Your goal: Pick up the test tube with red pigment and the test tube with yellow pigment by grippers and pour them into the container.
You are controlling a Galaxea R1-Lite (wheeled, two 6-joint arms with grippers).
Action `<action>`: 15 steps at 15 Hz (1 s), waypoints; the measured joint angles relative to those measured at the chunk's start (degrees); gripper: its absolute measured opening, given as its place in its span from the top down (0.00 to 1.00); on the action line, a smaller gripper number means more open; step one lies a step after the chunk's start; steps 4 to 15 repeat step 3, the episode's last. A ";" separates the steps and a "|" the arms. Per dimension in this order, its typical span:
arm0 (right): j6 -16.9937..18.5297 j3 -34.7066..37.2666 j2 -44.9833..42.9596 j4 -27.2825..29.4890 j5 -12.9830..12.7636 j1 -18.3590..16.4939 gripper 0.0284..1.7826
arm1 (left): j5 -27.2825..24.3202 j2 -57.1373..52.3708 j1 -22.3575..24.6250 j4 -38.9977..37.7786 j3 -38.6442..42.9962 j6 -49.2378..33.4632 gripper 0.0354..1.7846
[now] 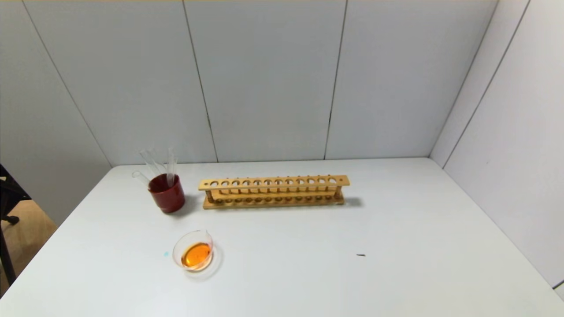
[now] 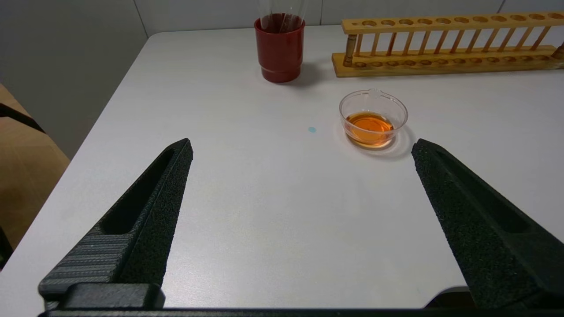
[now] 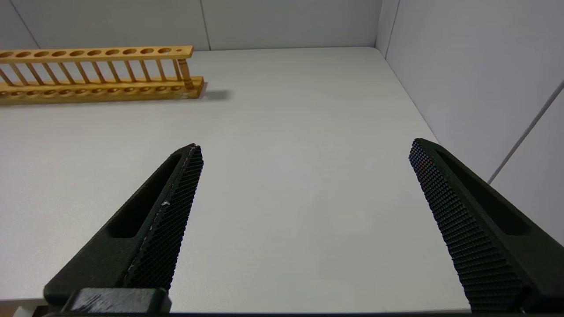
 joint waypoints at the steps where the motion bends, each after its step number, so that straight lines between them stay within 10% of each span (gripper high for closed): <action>1: -0.17 0.00 0.00 -0.02 0.00 0.00 0.04 | 0.00 0.00 0.00 0.00 0.00 0.00 0.02; 15: -0.12 0.00 0.00 0.00 0.05 0.00 0.04 | 0.00 0.00 0.00 0.00 0.00 0.00 0.02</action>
